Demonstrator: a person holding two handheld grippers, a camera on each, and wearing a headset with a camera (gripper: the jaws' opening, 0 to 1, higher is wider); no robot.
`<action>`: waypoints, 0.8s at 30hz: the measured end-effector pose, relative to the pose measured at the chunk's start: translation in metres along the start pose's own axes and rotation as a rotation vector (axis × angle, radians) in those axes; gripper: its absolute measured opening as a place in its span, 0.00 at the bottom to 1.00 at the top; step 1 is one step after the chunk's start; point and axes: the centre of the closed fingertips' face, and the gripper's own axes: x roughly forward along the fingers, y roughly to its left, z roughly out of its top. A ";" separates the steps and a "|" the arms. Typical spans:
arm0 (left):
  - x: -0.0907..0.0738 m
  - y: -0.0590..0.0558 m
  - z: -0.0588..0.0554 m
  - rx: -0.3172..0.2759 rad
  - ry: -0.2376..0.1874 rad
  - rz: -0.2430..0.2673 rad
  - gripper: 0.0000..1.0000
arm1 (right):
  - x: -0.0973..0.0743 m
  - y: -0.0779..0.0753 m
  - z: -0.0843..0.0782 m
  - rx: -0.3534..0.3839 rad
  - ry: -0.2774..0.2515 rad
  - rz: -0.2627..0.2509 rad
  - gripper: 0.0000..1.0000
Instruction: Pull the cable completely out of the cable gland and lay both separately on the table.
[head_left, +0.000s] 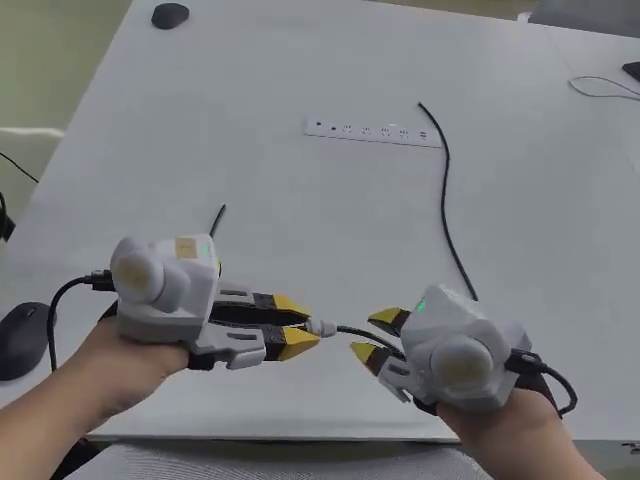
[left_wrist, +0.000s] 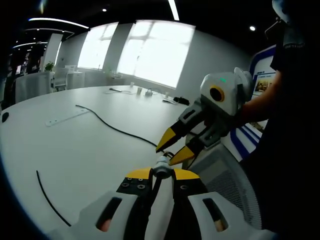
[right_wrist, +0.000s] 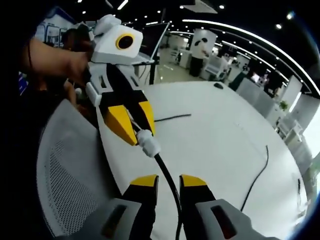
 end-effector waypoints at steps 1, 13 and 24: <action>0.000 0.000 0.000 0.002 0.001 0.001 0.15 | 0.000 0.001 0.001 -0.005 0.000 -0.001 0.12; 0.000 0.000 0.000 -0.007 0.000 0.004 0.15 | 0.004 0.002 0.006 0.009 -0.007 -0.011 0.03; 0.003 0.001 0.000 -0.005 -0.004 0.004 0.15 | 0.003 0.001 0.001 0.057 -0.013 -0.022 0.01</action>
